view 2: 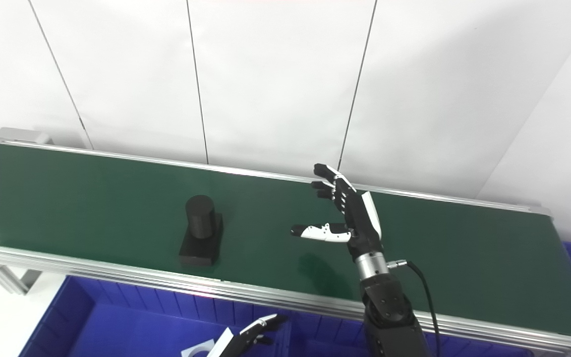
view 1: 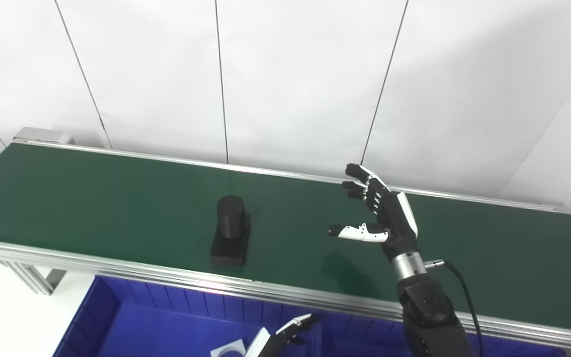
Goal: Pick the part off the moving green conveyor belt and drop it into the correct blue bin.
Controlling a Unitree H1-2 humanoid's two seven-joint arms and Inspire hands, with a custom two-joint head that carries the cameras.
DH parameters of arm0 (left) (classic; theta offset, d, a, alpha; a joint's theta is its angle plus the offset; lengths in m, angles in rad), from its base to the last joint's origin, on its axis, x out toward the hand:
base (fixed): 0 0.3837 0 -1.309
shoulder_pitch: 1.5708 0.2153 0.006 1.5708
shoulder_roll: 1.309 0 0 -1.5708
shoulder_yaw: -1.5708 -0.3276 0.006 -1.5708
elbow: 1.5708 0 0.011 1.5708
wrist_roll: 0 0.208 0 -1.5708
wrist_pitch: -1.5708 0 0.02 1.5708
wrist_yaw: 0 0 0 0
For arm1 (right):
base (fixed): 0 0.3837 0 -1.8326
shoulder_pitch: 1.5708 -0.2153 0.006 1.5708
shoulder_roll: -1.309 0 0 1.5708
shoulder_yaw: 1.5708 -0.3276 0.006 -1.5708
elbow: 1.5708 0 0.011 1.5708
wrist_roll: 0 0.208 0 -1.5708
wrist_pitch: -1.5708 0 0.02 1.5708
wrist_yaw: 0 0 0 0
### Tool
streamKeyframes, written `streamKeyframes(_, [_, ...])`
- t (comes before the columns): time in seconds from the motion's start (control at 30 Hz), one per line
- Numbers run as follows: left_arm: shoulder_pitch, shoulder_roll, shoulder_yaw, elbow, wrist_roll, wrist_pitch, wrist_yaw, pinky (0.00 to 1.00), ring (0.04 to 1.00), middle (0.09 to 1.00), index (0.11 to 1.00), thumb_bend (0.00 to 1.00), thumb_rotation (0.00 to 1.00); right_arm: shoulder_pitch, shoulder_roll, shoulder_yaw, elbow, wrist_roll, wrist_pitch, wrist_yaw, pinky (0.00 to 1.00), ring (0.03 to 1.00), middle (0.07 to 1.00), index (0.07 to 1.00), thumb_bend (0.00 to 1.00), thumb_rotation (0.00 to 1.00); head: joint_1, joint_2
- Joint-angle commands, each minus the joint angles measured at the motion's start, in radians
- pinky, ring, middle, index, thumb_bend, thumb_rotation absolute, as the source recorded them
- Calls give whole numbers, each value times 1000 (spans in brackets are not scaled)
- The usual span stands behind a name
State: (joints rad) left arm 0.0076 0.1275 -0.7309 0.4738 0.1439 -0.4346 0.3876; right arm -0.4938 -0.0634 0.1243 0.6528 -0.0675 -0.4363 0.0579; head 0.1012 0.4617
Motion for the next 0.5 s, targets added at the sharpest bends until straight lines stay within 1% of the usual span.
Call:
streamKeyframes(0.0, [-15,0,-5,-22,9,-35,18,763,861,886,845,877,907,-48,10,12,-13,-10,-34,-19,760,784,867,810,1000,205,1,3])
streamKeyframes(0.2, [-16,4,-20,-23,14,-35,35,766,858,885,842,867,909,-36,7,39,-9,-27,-34,-48,749,785,891,787,1000,230,1,7])
streamKeyframes(0.47, [-9,8,-20,-36,11,-35,30,753,854,881,839,882,909,-18,-3,45,-10,-24,-33,-56,736,797,897,785,1000,224,-7,10])
